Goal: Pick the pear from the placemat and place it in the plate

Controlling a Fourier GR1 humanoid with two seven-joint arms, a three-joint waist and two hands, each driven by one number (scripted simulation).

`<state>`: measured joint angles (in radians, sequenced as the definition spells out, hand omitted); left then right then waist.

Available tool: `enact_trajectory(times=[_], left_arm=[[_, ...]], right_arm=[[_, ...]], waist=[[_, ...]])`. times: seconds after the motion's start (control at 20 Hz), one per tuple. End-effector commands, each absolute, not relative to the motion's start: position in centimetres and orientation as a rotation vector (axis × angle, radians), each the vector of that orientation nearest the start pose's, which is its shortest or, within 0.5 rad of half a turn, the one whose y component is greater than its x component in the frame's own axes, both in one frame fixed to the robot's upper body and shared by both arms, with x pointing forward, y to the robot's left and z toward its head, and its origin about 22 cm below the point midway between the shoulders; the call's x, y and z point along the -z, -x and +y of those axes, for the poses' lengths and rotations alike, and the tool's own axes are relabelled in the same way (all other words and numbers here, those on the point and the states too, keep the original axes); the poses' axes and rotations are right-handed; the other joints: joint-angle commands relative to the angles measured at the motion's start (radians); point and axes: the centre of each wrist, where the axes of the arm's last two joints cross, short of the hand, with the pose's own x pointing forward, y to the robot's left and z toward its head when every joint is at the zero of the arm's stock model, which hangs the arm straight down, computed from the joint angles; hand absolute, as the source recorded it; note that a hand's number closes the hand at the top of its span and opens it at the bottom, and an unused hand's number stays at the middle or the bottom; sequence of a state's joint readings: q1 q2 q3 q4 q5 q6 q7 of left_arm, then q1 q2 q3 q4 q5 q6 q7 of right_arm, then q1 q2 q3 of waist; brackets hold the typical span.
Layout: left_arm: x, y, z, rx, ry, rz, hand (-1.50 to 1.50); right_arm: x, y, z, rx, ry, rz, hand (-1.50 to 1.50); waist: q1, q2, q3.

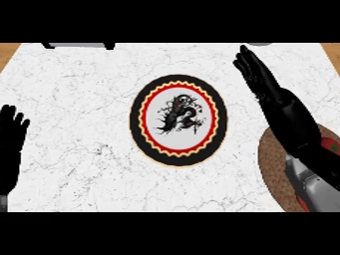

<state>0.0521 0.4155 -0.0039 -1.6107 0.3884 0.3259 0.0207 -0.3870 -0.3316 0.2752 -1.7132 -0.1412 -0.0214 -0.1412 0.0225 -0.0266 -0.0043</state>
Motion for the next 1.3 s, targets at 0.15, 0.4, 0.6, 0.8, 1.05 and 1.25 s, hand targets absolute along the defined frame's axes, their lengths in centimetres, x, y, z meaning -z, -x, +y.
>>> enact_trajectory(times=[0.15,0.4,0.6,0.8,1.05,1.25], left_arm=[[-2.6,-21.1,34.8,0.021,-0.478,-1.541,0.00],[-1.9,-19.2,35.9,0.175,-0.528,-1.465,0.00],[-1.2,-19.3,35.3,0.223,-0.515,-1.478,0.00],[-0.9,-20.3,35.1,0.255,-0.511,-1.497,0.00],[0.3,-20.6,33.9,0.283,-0.492,-1.513,0.00],[0.0,-20.9,34.2,0.277,-0.495,-1.504,0.00]], right_arm=[[-11.2,-27.7,-24.4,0.189,-0.205,-2.018,-1.50],[-7.1,-24.9,-32.9,0.519,0.483,-1.823,-1.50],[-6.0,-20.7,-30.9,0.780,0.595,-1.876,-1.50],[-6.8,-14.7,-30.4,0.819,0.632,-1.912,-1.50],[-8.3,-10.0,-30.3,0.520,0.529,-1.795,-1.50],[-9.7,-8.5,-32.6,0.272,0.577,-1.585,-1.50]], waist=[[-0.091,0.020,0.012],[-0.123,0.016,0.006],[-0.093,0.015,0.004],[-0.052,0.022,0.004],[-0.044,0.024,0.003],[-0.040,0.026,0.002]])
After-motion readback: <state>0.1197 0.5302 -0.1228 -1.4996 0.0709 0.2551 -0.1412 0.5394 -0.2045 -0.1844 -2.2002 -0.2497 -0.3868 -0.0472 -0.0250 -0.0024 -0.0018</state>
